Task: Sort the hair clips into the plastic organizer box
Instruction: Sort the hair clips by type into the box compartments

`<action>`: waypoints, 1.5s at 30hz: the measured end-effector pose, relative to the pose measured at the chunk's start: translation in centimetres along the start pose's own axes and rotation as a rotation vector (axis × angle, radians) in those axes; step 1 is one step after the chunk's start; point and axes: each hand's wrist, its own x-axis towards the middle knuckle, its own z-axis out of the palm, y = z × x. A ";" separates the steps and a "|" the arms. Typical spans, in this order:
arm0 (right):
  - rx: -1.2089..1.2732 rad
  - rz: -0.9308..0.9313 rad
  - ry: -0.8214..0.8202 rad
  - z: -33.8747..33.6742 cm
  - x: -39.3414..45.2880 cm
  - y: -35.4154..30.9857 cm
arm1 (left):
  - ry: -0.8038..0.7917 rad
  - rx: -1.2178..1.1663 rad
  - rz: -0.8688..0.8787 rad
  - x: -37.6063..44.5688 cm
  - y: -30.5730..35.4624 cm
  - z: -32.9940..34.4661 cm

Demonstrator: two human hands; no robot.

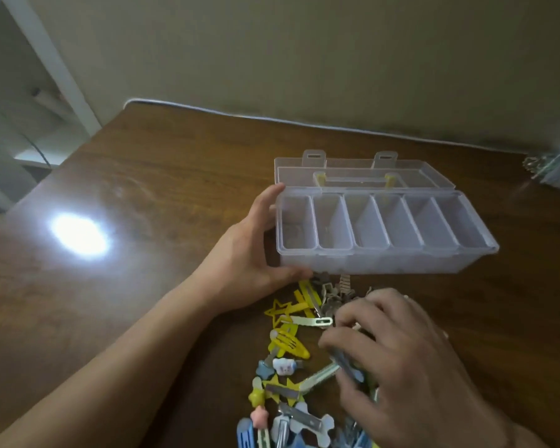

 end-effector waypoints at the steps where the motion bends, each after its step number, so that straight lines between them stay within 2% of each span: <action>1: -0.029 -0.030 0.006 0.0 -0.1 -0.1 | 0.008 -0.008 0.003 -0.2 -0.1 0.1; 9: -0.117 -0.102 0.054 -0.5 -1.5 -2.3 | 0.016 0.059 0.009 -0.6 0.9 0.0; 13: 0.122 -0.003 0.078 -1.2 -2.0 -2.7 | 0.047 0.009 -0.012 -1.3 1.3 0.1; 18: 0.319 0.152 0.355 -3.8 0.3 -2.7 | 0.052 -0.013 -0.002 -1.7 0.7 -0.4; 21: 0.293 0.240 0.542 -4.8 4.1 -2.3 | 0.033 -0.042 0.010 -1.3 0.4 -0.5; 23: 0.229 0.285 0.573 -4.3 6.8 -1.7 | 0.033 -0.047 0.010 -1.2 0.3 -0.4; 25: 0.121 0.288 0.494 -3.2 8.7 -1.2 | 0.032 -0.050 0.018 -1.2 0.2 -0.3; 30: -0.005 0.238 0.144 -1.8 9.6 -1.0 | 0.026 -0.050 0.039 -1.1 -0.3 -0.2; 33: 0.010 0.188 0.098 -1.9 8.7 -0.8 | 0.024 -0.048 0.043 -1.1 -0.5 -0.1; 37: -0.008 0.103 0.185 -3.3 5.7 -1.3 | 0.050 -0.027 0.048 -1.0 -0.2 -0.1; 42: -0.257 0.084 -0.155 -2.5 3.0 -2.4 | 0.042 -0.018 0.027 -0.9 0.1 0.1; 45: -0.309 0.118 -0.162 -1.3 2.9 -2.3 | 0.033 -0.012 0.032 -0.7 0.0 0.0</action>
